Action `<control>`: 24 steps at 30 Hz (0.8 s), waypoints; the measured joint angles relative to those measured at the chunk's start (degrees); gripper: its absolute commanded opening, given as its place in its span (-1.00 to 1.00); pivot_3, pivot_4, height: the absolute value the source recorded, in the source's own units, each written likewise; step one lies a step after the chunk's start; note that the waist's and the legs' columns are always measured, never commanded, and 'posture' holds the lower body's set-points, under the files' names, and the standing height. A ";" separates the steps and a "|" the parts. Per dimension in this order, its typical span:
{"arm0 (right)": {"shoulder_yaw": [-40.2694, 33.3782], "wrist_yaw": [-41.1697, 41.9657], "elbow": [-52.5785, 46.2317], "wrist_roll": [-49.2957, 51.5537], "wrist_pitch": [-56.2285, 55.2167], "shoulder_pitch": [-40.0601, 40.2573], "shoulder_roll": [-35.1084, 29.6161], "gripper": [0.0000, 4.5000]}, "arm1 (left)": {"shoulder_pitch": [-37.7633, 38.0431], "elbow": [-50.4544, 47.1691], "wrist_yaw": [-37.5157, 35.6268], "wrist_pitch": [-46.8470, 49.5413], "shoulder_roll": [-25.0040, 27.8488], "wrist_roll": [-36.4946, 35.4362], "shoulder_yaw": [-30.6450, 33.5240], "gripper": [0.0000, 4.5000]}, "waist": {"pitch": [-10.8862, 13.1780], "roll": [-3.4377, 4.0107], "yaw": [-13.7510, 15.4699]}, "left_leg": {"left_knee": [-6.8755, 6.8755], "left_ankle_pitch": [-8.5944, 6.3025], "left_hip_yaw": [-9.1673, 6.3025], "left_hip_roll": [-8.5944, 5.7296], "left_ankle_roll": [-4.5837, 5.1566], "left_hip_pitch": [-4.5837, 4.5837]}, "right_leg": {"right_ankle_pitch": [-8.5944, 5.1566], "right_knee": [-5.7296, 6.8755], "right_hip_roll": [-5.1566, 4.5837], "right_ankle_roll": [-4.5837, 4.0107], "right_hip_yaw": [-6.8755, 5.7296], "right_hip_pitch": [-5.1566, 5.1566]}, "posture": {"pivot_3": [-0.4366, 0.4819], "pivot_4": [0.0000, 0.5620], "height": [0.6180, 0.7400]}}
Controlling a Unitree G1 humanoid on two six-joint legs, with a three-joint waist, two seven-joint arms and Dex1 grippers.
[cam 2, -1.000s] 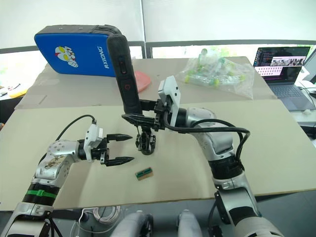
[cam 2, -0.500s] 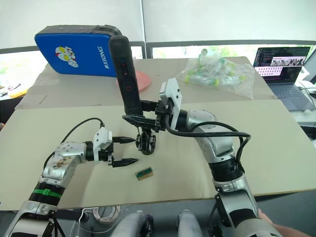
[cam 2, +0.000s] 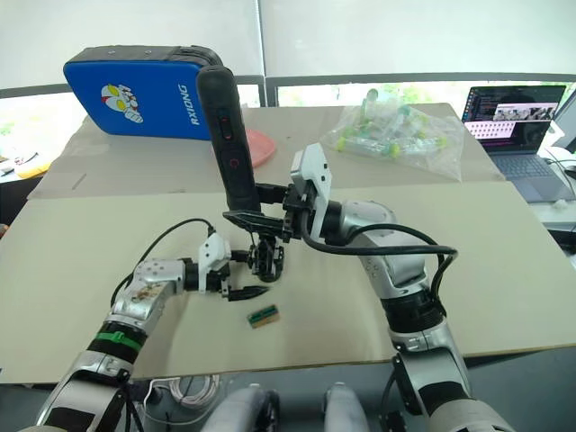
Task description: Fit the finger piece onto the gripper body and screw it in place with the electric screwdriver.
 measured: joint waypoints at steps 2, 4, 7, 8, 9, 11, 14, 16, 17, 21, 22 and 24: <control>0.01 -0.01 -0.19 -0.19 0.00 0.02 0.00 -0.13 | -0.64 1.48 0.07 -1.02 -0.67 0.31 -0.03 1.00 | 0.00 0.00 -0.03 | 0.00 0.00 0.00 0.00 0.00 0.00 | 0.00 0.00 0.00 0.00 0.00 0.00 | -0.05 -0.47 1.00; 0.02 -0.01 -0.33 -0.33 0.00 0.04 -0.02 -0.13 | -1.09 2.41 0.05 -1.75 -1.13 0.35 -0.04 1.00 | 0.00 0.00 -0.03 | 0.00 0.00 0.00 0.00 0.00 0.00 | 0.00 0.01 0.00 0.00 0.00 -0.01 | -0.05 -0.47 1.00; 0.04 -0.03 -0.35 -0.41 0.00 0.05 -0.03 -0.13 | -1.82 3.76 -0.16 -2.31 -1.32 0.36 -0.03 1.00 | 0.00 0.00 0.01 | 0.02 0.00 0.00 0.00 0.00 0.00 | 0.00 0.02 -0.01 0.00 0.00 0.01 | -0.05 -0.47 1.00; 0.04 -0.03 -0.35 -0.42 0.00 0.06 -0.03 -0.13 | -1.90 3.98 -0.24 -2.50 -1.33 0.36 -0.03 1.00 | 0.00 0.00 0.00 | 0.02 0.00 0.00 0.00 0.00 0.00 | 0.00 0.02 -0.01 0.00 0.00 0.01 | -0.05 -0.47 1.00; 0.04 -0.03 -0.37 -0.42 0.00 0.07 -0.03 -0.13 | -1.95 4.30 -0.44 -3.00 -1.37 0.36 -0.02 1.00 | 0.00 0.00 0.00 | 0.02 0.00 0.00 0.00 0.00 0.00 | 0.00 0.02 -0.01 0.00 0.00 0.01 | -0.05 -0.47 1.00; 0.04 -0.03 -0.37 -0.43 0.00 0.09 -0.03 -0.13 | -2.01 4.68 -0.69 -3.54 -1.44 0.33 0.01 1.00 | 0.00 0.00 0.01 | 0.02 0.00 0.00 0.00 0.00 0.01 | 0.00 0.03 -0.01 0.00 0.00 0.01 | -0.05 -0.47 1.00; 0.04 -0.03 -0.39 -0.45 0.00 0.12 -0.03 -0.13 | -2.01 4.78 -0.84 -3.58 -1.62 0.28 0.14 1.00 | 0.00 0.00 0.03 | 0.03 0.00 0.00 -0.01 0.00 0.01 | 0.00 0.03 -0.02 0.00 0.00 0.01 | -0.05 -0.47 1.00; 0.04 -0.04 -0.40 -0.46 0.00 0.12 -0.03 -0.13 | -2.01 4.79 -0.83 -3.50 -1.87 0.25 0.22 1.00 | 0.00 0.00 0.10 | 0.03 0.00 -0.01 -0.01 0.00 0.01 | 0.00 0.03 -0.03 0.00 0.00 0.02 | -0.05 -0.47 1.00; 0.04 -0.04 -0.40 -0.46 0.00 0.12 -0.02 -0.13 | -2.01 4.79 -0.82 -3.50 -1.94 0.25 0.23 1.00 | 0.00 0.00 0.12 | 0.03 0.00 -0.01 -0.01 0.00 0.01 | 0.00 0.03 -0.03 0.00 0.00 0.02 | -0.05 -0.47 1.00; 0.05 -0.04 -0.40 -0.50 0.00 0.12 -0.02 -0.13 | -2.01 4.79 -0.84 -3.46 -2.04 0.26 0.23 1.00 | 0.00 0.00 0.14 | 0.03 0.00 -0.01 -0.02 0.00 0.01 | 0.00 0.04 -0.03 0.00 0.00 0.02 | -0.05 -0.47 1.00; 0.05 -0.04 -0.40 -0.52 0.00 0.12 -0.02 -0.13 | -2.01 4.79 -0.92 -3.45 -2.10 0.26 0.23 1.00 | 0.00 0.00 0.15 | 0.03 0.00 -0.01 -0.02 0.00 0.01 | 0.00 0.03 -0.03 0.00 0.00 0.02 | -0.05 -0.47 1.00; 0.05 -0.04 -0.40 -0.60 -0.03 0.12 -0.01 -0.13 | -2.01 4.79 -1.13 -3.44 -2.26 0.26 0.23 0.75 | 0.00 0.00 0.15 | 0.03 0.00 -0.01 -0.02 0.00 0.01 | 0.00 0.03 -0.04 0.00 0.00 0.02 | -0.05 -0.47 1.00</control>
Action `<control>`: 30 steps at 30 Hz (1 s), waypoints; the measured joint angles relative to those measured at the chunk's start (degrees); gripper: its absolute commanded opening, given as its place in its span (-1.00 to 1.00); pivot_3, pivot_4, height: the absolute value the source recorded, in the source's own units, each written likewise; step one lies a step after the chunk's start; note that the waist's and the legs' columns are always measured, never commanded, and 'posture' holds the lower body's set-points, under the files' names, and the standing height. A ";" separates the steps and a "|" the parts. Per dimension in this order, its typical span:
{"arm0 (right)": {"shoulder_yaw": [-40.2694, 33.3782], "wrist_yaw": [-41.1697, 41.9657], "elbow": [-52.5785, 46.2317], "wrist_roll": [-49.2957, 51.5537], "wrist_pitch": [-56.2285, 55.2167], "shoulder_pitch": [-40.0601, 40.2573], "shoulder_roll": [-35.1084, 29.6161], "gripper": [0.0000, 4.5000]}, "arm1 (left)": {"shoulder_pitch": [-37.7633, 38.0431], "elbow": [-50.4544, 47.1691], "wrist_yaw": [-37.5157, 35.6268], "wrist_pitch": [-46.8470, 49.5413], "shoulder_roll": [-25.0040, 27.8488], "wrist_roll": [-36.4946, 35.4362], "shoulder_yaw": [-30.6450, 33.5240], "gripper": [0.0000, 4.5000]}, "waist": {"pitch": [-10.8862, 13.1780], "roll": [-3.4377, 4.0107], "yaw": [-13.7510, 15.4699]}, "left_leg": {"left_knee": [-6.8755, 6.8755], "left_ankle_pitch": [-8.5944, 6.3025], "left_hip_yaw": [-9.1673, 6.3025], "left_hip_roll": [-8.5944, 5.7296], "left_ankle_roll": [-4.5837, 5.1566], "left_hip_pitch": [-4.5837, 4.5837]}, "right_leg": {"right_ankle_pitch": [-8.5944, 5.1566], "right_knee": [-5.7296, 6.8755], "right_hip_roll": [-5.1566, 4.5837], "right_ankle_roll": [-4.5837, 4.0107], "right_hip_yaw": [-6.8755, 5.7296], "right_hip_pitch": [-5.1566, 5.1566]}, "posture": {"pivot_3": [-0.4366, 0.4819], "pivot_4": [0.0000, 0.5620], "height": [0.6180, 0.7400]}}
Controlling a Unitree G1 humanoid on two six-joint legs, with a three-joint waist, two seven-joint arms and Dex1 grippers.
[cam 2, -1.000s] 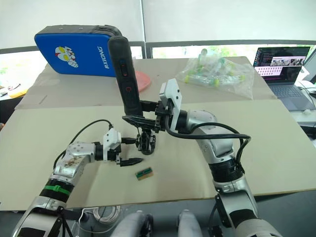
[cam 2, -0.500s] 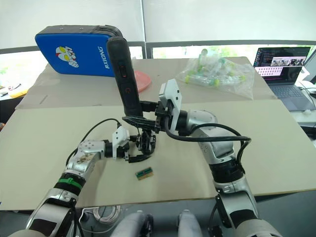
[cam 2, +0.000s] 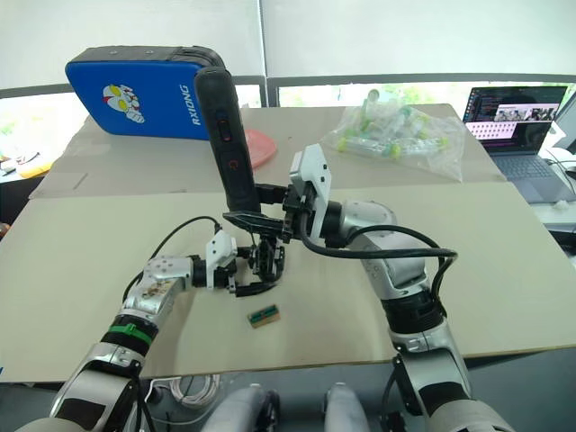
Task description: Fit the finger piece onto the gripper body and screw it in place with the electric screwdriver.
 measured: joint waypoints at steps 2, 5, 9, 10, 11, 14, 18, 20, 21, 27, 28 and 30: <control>0.00 0.01 0.00 -0.18 -0.12 0.00 0.01 -0.13 | 0.00 0.00 -0.13 0.01 -0.25 0.03 -0.04 0.41 | 0.00 0.00 0.03 | 0.00 0.00 0.00 0.00 0.00 0.00 | 0.00 0.00 0.00 0.00 0.00 0.00 | -0.05 -0.47 1.00; -0.01 0.02 -0.02 -0.38 -0.33 0.00 0.05 -0.13 | -0.05 0.00 -0.15 -0.12 -0.39 0.22 -0.12 0.03 | 0.00 0.00 0.10 | 0.01 0.00 -0.01 0.00 0.00 0.02 | 0.00 0.00 0.00 0.00 -0.01 0.02 | -0.05 -0.47 1.00; -0.01 0.05 -0.08 -0.69 -0.38 0.05 0.07 -0.13 | -0.13 0.00 -0.02 -0.82 -0.45 1.22 -0.31 0.03 | 0.00 0.00 0.19 | 0.01 0.00 -0.01 -0.01 0.00 0.02 | 0.00 0.00 0.00 0.00 -0.01 0.02 | -0.05 -0.47 1.00; -0.01 0.04 -0.17 -0.72 -0.53 0.21 0.10 -0.13 | -0.13 0.00 0.00 -0.85 -0.48 1.27 -0.32 0.03 | -0.01 0.00 0.22 | 0.01 0.00 -0.01 0.00 0.00 0.02 | 0.00 0.00 0.00 0.00 -0.01 0.03 | -0.05 -0.47 1.00; -0.02 0.04 -0.27 -0.75 -0.79 0.43 0.14 -0.13 | -0.13 0.00 0.01 -0.86 -0.52 1.31 -0.32 0.03 | -0.01 -0.01 0.24 | 0.01 0.00 -0.02 0.00 0.00 0.03 | 0.00 0.00 0.00 0.00 -0.02 0.03 | -0.05 -0.47 1.00; -0.02 0.05 -0.69 -0.87 -1.86 1.36 0.23 -0.13 | -0.13 0.01 0.03 -0.87 -0.55 1.34 -0.31 0.03 | -0.01 -0.01 0.28 | 0.01 0.00 -0.01 -0.01 0.00 0.03 | 0.00 0.00 0.00 0.00 -0.02 0.04 | -0.05 -0.47 1.00; 0.11 0.12 -1.12 -1.28 -3.07 2.27 0.22 -0.13 | -0.13 0.00 0.07 -0.81 -0.55 1.35 -0.30 0.03 | -0.01 -0.01 0.29 | 0.01 0.00 -0.02 0.00 0.00 0.06 | 0.00 0.00 0.01 0.00 -0.02 0.06 | -0.05 -0.47 1.00; 0.14 0.04 -1.60 -1.35 -3.62 2.92 0.22 -0.13 | -0.13 0.00 0.08 -0.72 -0.56 1.35 -0.31 0.03 | -0.02 -0.01 0.29 | 0.01 0.00 -0.02 0.00 0.00 0.09 | 0.00 0.00 0.01 0.00 -0.03 0.08 | -0.05 -0.47 1.00; 0.18 0.00 -1.82 -1.36 -3.92 3.29 0.23 -0.13 | -0.13 0.00 0.08 -0.67 -0.56 1.35 -0.31 0.03 | -0.02 -0.01 0.29 | 0.01 0.00 -0.02 0.00 0.00 0.09 | 0.00 0.00 0.01 0.00 -0.03 0.08 | -0.05 -0.47 1.00; 0.54 -1.08 -2.14 -1.46 -4.08 4.05 0.50 -0.13 | -0.24 -0.06 0.10 -0.03 -0.56 1.34 -0.31 0.03 | -0.06 0.00 0.28 | 0.01 0.00 -0.02 0.01 0.00 0.17 | 0.00 0.00 0.02 0.00 -0.03 0.12 | -0.05 -0.47 1.00; 0.68 -1.23 -2.17 -1.46 -4.05 4.13 0.50 -0.13 | -0.24 -0.06 0.10 0.02 -0.56 1.35 -0.32 0.03 | -0.06 0.00 0.28 | 0.01 0.00 -0.02 0.01 0.00 0.19 | 0.00 0.00 0.02 0.00 -0.03 0.12 | -0.05 -0.47 1.00; 0.96 -1.69 -2.37 -1.45 -3.82 4.24 0.48 -0.13 | -0.24 -0.06 0.10 0.12 -0.54 1.37 -0.32 0.03 | -0.07 0.00 0.26 | 0.00 0.00 -0.02 0.02 0.00 0.23 | 0.00 -0.01 0.02 0.00 -0.03 0.12 | -0.05 -0.47 1.00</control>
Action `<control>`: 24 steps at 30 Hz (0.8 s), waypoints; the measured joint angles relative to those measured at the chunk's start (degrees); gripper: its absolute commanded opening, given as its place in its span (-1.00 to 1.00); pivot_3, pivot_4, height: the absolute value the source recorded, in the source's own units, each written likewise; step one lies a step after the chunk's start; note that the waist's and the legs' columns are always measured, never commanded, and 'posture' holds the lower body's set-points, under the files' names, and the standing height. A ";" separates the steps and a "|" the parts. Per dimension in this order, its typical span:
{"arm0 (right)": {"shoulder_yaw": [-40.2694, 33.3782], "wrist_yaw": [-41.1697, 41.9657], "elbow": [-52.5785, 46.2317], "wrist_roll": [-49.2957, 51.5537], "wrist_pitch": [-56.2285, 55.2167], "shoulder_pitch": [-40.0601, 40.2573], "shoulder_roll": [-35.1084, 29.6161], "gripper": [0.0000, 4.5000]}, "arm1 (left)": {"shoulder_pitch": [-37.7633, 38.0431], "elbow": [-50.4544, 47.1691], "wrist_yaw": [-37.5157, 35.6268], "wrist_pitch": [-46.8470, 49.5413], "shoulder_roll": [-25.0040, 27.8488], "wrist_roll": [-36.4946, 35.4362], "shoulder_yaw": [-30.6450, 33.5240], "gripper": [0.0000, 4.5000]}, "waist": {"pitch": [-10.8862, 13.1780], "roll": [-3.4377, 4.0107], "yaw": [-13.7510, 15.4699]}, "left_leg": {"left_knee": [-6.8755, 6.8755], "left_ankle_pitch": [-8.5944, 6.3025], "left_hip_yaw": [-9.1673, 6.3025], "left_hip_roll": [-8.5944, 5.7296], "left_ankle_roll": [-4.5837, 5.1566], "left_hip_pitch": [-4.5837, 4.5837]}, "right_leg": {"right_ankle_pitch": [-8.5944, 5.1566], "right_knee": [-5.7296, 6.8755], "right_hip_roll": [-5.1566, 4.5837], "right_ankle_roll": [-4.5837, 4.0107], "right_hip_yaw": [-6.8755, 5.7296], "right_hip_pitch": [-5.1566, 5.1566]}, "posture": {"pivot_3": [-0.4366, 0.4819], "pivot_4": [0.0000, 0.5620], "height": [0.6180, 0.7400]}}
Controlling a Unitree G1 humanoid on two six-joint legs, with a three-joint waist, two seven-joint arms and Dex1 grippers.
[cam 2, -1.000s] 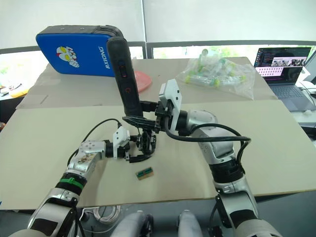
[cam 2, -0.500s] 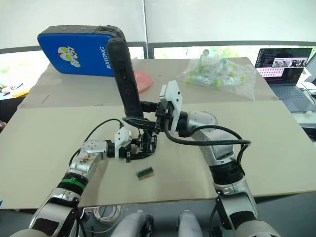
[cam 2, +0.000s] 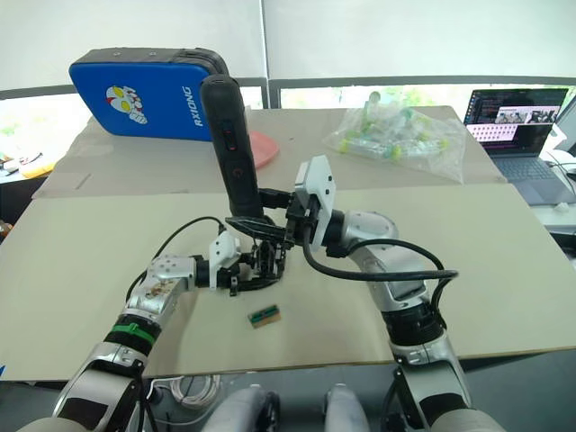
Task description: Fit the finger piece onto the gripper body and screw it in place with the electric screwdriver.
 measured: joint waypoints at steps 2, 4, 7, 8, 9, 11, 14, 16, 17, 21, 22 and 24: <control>0.24 -0.39 -0.16 0.00 0.23 0.00 -0.01 -0.13 | 0.00 0.00 0.01 0.08 0.01 0.03 0.00 0.03 | -0.01 0.00 0.00 | 0.00 0.00 0.00 0.01 0.00 0.03 | 0.00 0.00 0.00 0.00 0.00 0.00 | -0.05 -0.47 1.00; 0.45 -0.95 -0.27 0.00 0.59 0.00 0.00 -0.13 | 0.00 0.00 0.05 0.20 0.01 0.10 -0.03 0.03 | -0.03 0.00 -0.01 | -0.01 0.00 0.00 0.01 0.00 0.08 | 0.00 -0.01 0.00 0.00 0.00 0.00 | -0.05 -0.47 1.00; 0.71 -1.86 0.10 0.00 0.71 0.00 0.08 -0.13 | 0.00 0.00 0.18 0.30 0.01 0.16 -0.07 0.03 | -0.05 0.00 -0.02 | -0.03 -0.01 0.00 0.02 0.00 0.17 | 0.00 -0.04 -0.01 0.00 0.01 0.05 | -0.05 -0.47 1.00; 0.92 -2.24 0.20 -0.01 0.71 0.00 0.09 -0.13 | 0.01 0.00 0.25 0.34 0.01 0.19 -0.11 0.03 | -0.05 0.00 -0.01 | -0.04 -0.01 0.00 0.02 0.00 0.22 | 0.00 -0.05 -0.01 0.00 0.00 0.09 | -0.05 -0.47 1.00; 1.03 -2.38 0.22 -0.02 0.71 0.01 0.09 -0.13 | 0.01 0.00 0.28 0.36 0.01 0.21 -0.13 0.03 | -0.05 0.00 -0.01 | -0.05 -0.01 0.00 0.02 0.01 0.23 | 0.00 -0.06 -0.01 0.00 0.00 0.10 | -0.05 -0.47 1.00; 1.29 -2.85 0.19 -0.02 0.71 0.09 0.12 -0.13 | 0.01 0.00 0.35 0.39 0.01 0.24 -0.18 0.03 | -0.08 0.01 -0.01 | -0.05 -0.01 0.00 0.02 0.00 0.25 | 0.00 -0.06 -0.02 0.00 0.00 0.12 | -0.05 -0.47 1.00; 1.37 -3.15 0.09 -0.02 0.71 0.51 0.12 -0.13 | 0.02 0.00 0.44 0.58 0.01 0.36 -0.33 0.03 | -0.23 0.02 0.00 | -0.06 -0.02 0.00 0.03 0.02 0.27 | 0.00 -0.10 -0.02 0.00 0.00 0.16 | -0.05 -0.47 1.00; 1.37 -3.19 -0.04 -0.02 0.70 1.14 0.10 -0.13 | 0.03 -0.01 0.48 1.03 0.01 0.45 -0.37 0.03 | -0.39 0.04 0.00 | -0.08 -0.04 0.00 0.03 0.03 0.32 | 0.00 -0.12 -0.02 0.00 -0.01 0.22 | -0.05 -0.47 1.00; 1.37 -3.20 -0.05 -0.02 0.70 1.28 0.09 -0.13 | 0.04 -0.02 0.53 1.21 0.01 0.50 -0.38 0.03 | -0.46 0.04 -0.02 | -0.08 -0.04 -0.01 0.04 0.04 0.34 | 0.00 -0.14 -0.02 0.00 -0.01 0.24 | -0.05 -0.47 1.00; 1.37 -3.23 -0.05 -0.02 0.69 1.71 0.07 -0.13 | 0.16 -0.03 0.70 1.45 0.01 0.71 -0.40 0.03 | -0.56 0.04 -0.07 | -0.16 -0.06 -0.02 0.06 0.05 0.58 | -0.01 -0.25 -0.02 0.00 -0.02 0.49 | -0.05 -0.47 1.00; 1.37 -3.23 -0.05 -0.02 0.68 1.76 0.07 -0.13 | 0.23 -0.03 0.76 1.48 0.01 0.72 -0.44 0.03 | -0.56 0.03 -0.08 | -0.22 -0.07 -0.01 0.07 0.07 0.71 | -0.01 -0.29 -0.04 0.01 -0.02 0.61 | -0.05 -0.47 1.00; 1.37 -3.22 -0.05 -0.02 0.62 1.83 0.07 -0.13 | 0.26 -0.03 0.81 1.49 0.02 0.73 -0.49 0.03 | -0.56 0.04 -0.09 | -0.26 -0.09 -0.01 0.06 0.07 0.80 | -0.02 -0.32 -0.10 0.01 -0.03 0.68 | -0.05 -0.47 1.00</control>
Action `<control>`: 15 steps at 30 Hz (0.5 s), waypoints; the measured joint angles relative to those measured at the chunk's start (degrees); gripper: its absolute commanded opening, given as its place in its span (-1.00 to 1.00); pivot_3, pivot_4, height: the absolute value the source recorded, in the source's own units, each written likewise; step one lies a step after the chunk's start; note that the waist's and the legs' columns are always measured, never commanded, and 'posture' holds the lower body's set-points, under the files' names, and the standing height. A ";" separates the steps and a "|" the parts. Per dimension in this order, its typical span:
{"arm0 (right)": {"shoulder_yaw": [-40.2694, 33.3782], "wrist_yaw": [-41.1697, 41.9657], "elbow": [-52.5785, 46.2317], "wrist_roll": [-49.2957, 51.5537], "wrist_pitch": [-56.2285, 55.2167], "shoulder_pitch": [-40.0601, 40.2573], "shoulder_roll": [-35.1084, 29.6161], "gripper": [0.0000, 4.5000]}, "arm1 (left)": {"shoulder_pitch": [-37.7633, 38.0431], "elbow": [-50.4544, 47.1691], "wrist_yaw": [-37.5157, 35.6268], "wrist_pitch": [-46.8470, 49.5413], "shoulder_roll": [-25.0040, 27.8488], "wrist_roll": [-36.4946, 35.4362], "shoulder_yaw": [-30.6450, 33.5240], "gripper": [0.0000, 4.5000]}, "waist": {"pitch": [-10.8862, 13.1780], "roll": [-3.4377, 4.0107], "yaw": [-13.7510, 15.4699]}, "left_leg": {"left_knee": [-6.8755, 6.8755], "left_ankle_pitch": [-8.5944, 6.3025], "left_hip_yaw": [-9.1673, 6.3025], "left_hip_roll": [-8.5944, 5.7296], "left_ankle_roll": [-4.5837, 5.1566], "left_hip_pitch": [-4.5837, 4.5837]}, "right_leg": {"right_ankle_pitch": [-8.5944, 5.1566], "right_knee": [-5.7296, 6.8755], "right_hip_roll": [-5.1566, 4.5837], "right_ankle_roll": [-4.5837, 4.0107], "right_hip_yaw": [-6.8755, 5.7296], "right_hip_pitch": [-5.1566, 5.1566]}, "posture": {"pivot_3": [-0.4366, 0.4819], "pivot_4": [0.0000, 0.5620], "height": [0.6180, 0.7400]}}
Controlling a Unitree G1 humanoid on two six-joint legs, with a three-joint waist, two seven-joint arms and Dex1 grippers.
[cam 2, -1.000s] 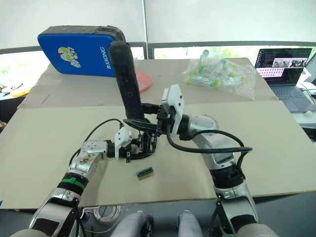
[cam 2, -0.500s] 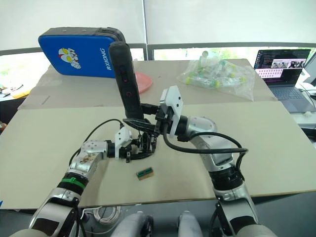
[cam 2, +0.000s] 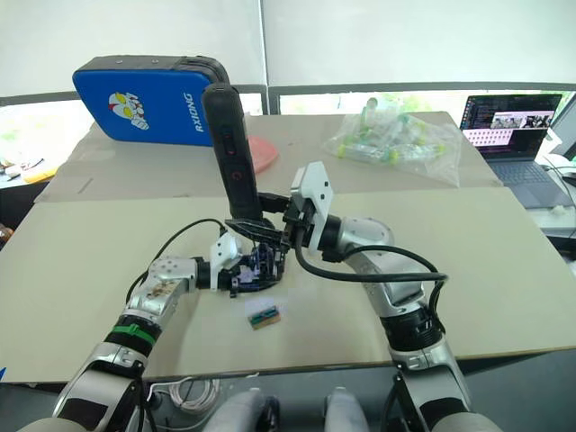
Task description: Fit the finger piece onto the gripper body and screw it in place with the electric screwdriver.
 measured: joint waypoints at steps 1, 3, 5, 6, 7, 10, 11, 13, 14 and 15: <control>0.00 0.00 0.00 0.00 -0.06 0.03 0.00 -0.13 | 0.00 -0.02 0.00 0.00 0.00 0.00 -0.01 0.03 | 0.00 0.00 0.01 | -0.01 0.00 0.00 0.00 0.00 0.00 | 0.00 0.00 -0.01 0.00 0.00 0.00 | -0.05 -0.47 1.00; 0.00 0.00 -0.25 -0.05 -0.14 0.06 0.00 -0.13 | 0.09 -0.15 0.01 0.06 0.01 -0.04 0.01 0.03 | 0.00 0.00 0.01 | -0.01 -0.01 0.00 0.00 0.00 0.00 | 0.00 -0.01 -0.01 0.00 -0.01 0.00 | -0.05 -0.47 1.00; 0.14 -0.06 -0.74 -0.11 -0.14 0.22 0.00 -0.13 | 0.36 -0.65 0.02 0.43 0.17 -0.16 0.15 0.03 | 0.00 0.00 -0.01 | -0.02 -0.01 0.00 0.00 0.00 -0.02 | 0.00 -0.01 -0.03 0.00 0.00 -0.02 | -0.05 -0.47 1.00; 0.16 -0.09 -0.88 -0.14 -0.13 0.23 0.00 -0.13 | 0.50 -0.93 0.00 0.77 0.35 -0.35 0.21 0.03 | 0.00 0.00 -0.03 | -0.02 -0.01 0.00 0.00 0.00 -0.03 | 0.00 -0.01 -0.03 0.00 0.00 -0.02 | -0.05 -0.47 1.00; 0.15 -0.06 -0.90 -0.14 -0.13 0.21 -0.02 -0.13 | 0.52 -0.98 -0.08 0.86 0.52 -0.42 0.22 0.03 | 0.00 0.00 -0.04 | -0.04 -0.01 0.00 0.00 0.00 -0.03 | 0.00 -0.01 -0.04 0.00 0.00 -0.03 | -0.05 -0.47 1.00; 0.16 0.41 -0.86 -0.14 -0.21 -0.03 -0.31 -0.13 | 0.52 -0.95 -0.42 0.56 1.06 -0.45 0.21 0.03 | 0.00 0.00 -0.33 | -0.09 -0.02 0.00 0.02 -0.01 -0.03 | 0.00 -0.01 -0.06 -0.01 0.00 -0.03 | -0.05 -0.47 1.00; 0.17 0.44 -0.87 -0.14 -0.43 -0.04 -0.30 -0.13 | 0.55 -0.96 -0.44 0.54 1.10 -0.49 0.22 0.03 | 0.00 0.00 -0.36 | -0.10 -0.02 0.00 0.02 -0.01 -0.03 | -0.01 -0.01 -0.06 -0.02 0.00 -0.03 | -0.05 -0.47 1.00; 0.14 0.40 -0.70 -0.14 -0.90 -0.10 -0.15 -0.13 | 0.92 -1.10 -0.34 0.52 1.09 -0.78 0.45 0.03 | 0.00 0.00 -0.41 | -0.11 -0.02 0.00 0.03 -0.01 -0.03 | -0.02 -0.01 -0.09 -0.03 0.01 -0.03 | -0.05 -0.47 1.00; 0.10 0.39 -0.58 -0.14 -1.04 -0.16 -0.04 -0.13 | 1.11 -1.21 -0.32 0.45 1.08 -0.81 0.59 0.03 | 0.00 0.00 -0.46 | -0.11 -0.02 0.01 0.03 -0.02 -0.03 | -0.02 -0.02 -0.10 -0.03 0.01 -0.02 | -0.05 -0.47 1.00; 0.01 0.45 -0.50 -0.13 -1.20 -0.37 0.01 -0.13 | 1.26 -1.30 -0.30 0.20 1.09 -0.79 0.60 0.03 | 0.00 0.00 -0.48 | -0.13 -0.02 0.01 0.03 -0.02 -0.04 | -0.02 -0.01 -0.09 -0.04 0.01 -0.03 | -0.05 -0.47 1.00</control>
